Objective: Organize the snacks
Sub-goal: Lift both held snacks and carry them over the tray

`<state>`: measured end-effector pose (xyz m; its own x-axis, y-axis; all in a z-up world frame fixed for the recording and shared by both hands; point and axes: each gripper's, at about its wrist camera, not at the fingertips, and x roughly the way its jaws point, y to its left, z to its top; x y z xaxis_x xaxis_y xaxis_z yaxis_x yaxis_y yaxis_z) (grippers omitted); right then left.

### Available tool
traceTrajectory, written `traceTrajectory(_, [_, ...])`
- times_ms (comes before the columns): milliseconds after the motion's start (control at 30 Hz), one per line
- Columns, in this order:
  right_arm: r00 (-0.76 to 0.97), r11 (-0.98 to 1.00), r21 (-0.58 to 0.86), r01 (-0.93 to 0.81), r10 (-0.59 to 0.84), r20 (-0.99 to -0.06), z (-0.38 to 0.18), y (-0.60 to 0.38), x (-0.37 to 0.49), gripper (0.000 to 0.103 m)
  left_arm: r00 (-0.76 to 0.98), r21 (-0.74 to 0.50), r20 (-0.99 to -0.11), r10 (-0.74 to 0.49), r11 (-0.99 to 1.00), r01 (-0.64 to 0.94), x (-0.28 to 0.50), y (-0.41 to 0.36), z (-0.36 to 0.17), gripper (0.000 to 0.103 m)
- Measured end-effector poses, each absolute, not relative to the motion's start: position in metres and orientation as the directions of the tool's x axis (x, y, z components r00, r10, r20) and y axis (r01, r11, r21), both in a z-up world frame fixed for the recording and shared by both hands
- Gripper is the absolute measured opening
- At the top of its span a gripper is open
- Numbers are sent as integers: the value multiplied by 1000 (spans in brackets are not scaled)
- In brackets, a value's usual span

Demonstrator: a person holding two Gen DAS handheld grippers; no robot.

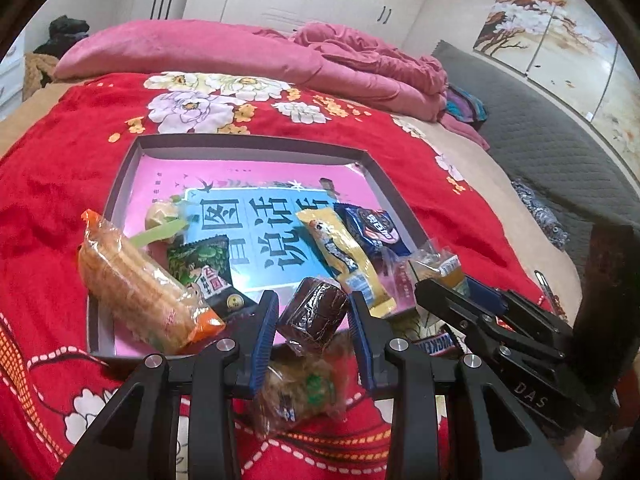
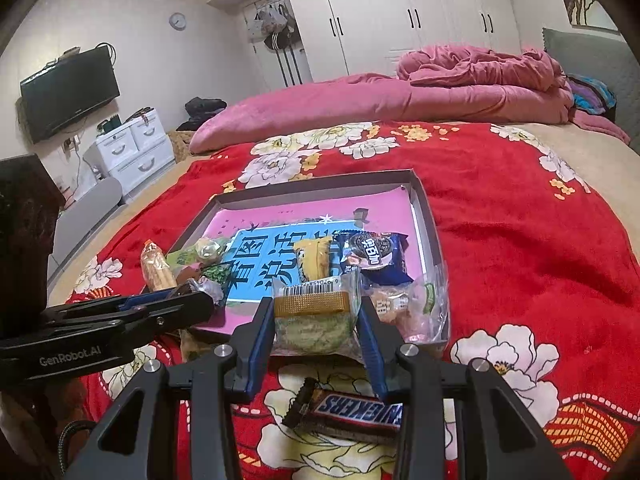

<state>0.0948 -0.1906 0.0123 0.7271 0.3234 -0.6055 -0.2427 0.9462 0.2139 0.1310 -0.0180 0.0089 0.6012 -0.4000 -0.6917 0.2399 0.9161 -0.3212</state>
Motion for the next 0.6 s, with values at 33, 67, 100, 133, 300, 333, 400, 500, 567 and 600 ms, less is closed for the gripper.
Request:
traceTrajectory(33, [728, 947, 214, -242, 322, -605, 12, -191, 96, 41, 604, -317, -692, -396, 918, 238, 132, -19, 9, 37])
traceTrajectory(67, [728, 947, 214, -239, 321, -606, 12, -191, 98, 41, 605, -310, -694, -390, 921, 237, 133, -19, 8, 37])
traceTrajectory(100, [727, 946, 218, -239, 323, -606, 12, -191, 99, 41, 605, -308, -695, -387, 922, 236, 134, -20, 8, 37])
traceTrajectory(133, [725, 945, 223, -238, 326, -607, 11, -192, 100, 41, 606, -306, -696, -385, 923, 235, 135, -21, 7, 37])
traceTrajectory(300, [716, 945, 240, -221, 324, -618, 7, -196, 109, 41, 601, -300, -707, -374, 927, 224, 142, -23, 2, 37])
traceTrajectory(333, [716, 944, 248, -217, 327, -617, 7, -197, 110, 41, 600, -300, -708, -372, 928, 222, 143, -23, 1, 37])
traceTrajectory(400, [717, 943, 258, -211, 328, -615, 6, -199, 112, 41, 599, -300, -710, -371, 928, 219, 145, -23, 0, 37])
traceTrajectory(500, [713, 942, 265, -205, 329, -619, 4, -200, 114, 41, 596, -300, -714, -368, 930, 215, 148, -24, -2, 37])
traceTrajectory(567, [705, 942, 264, -208, 331, -628, 2, -198, 117, 41, 591, -295, -721, -361, 932, 209, 150, -25, -4, 37])
traceTrajectory(600, [700, 942, 262, -210, 332, -632, 1, -197, 117, 41, 588, -296, -724, -361, 932, 208, 152, -25, -5, 37])
